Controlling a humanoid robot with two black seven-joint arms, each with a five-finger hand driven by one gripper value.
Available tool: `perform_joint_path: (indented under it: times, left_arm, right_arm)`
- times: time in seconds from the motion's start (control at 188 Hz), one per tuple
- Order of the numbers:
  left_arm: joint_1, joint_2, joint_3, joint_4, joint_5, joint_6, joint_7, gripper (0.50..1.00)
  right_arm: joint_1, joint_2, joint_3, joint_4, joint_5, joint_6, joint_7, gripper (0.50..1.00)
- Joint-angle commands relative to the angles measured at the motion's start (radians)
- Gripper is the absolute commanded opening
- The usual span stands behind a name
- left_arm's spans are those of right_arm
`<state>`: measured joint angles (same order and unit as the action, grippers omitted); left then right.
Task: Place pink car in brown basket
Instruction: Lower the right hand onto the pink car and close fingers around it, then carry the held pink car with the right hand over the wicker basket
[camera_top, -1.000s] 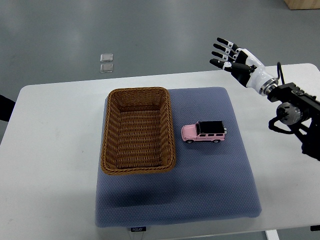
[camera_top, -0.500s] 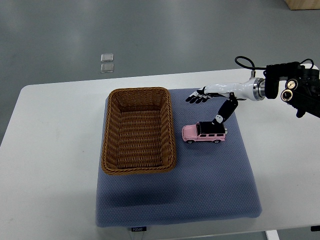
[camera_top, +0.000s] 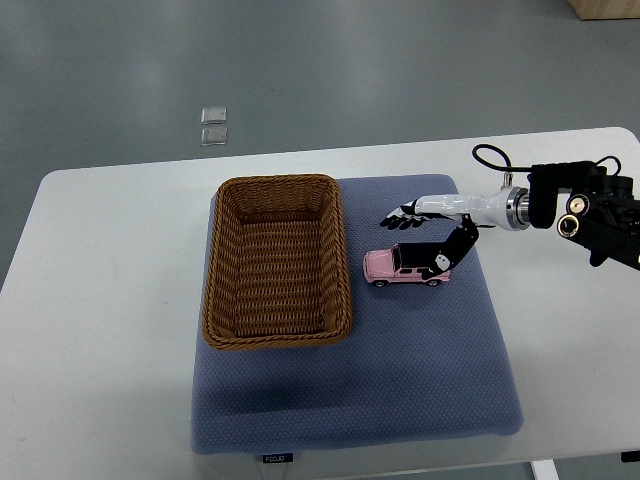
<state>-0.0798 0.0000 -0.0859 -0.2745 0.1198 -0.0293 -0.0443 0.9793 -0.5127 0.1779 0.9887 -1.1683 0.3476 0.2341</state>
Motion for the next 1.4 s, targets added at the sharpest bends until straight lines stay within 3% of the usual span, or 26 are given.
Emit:
perform_joint_path:
  times: [0.0,0.351,0.436,0.495,0.532,0.67,1.117,1.394]
  left_arm:
    - [0.000,0.000,0.002,0.000,0.000,0.000,0.001,1.000]
    - [0.000,0.000,0.000,0.000,0.000,0.000,0.001,1.000]
    - [0.000,0.000,0.000,0.000,0.000,0.000,0.000,1.000]
    - [0.000,0.000,0.000,0.000,0.000,0.000,0.000,1.000]
    - [0.000,0.000,0.000,0.000,0.000,0.000,0.001,1.000]
    - [0.000,0.000,0.000,0.001,0.000,0.000,0.001,1.000]
    - [0.000,0.000,0.002,-0.002,0.000,0.000,0.001,1.000]
    - [0.000,0.000,0.002,-0.002,0.000,0.000,0.001,1.000]
  right_arm:
    - [-0.008,-0.001,0.000,0.001,-0.001,-0.005,-0.001,0.909]
    - [-0.033,0.003,-0.001,-0.005,-0.008,-0.015,0.001,0.885]
    - [-0.042,0.005,-0.003,-0.005,-0.016,-0.024,0.004,0.811]
    - [-0.050,0.005,-0.006,-0.007,-0.030,-0.025,0.010,0.729]
    - [-0.053,0.008,-0.009,-0.012,-0.045,-0.032,0.013,0.650]
    - [-0.053,0.010,-0.015,-0.018,-0.056,-0.056,0.025,0.501]
    - [0.022,-0.101,0.005,0.031,-0.033,-0.039,0.045,0.500]
    - [0.136,-0.058,-0.006,0.067,0.047,-0.021,0.036,0.500]
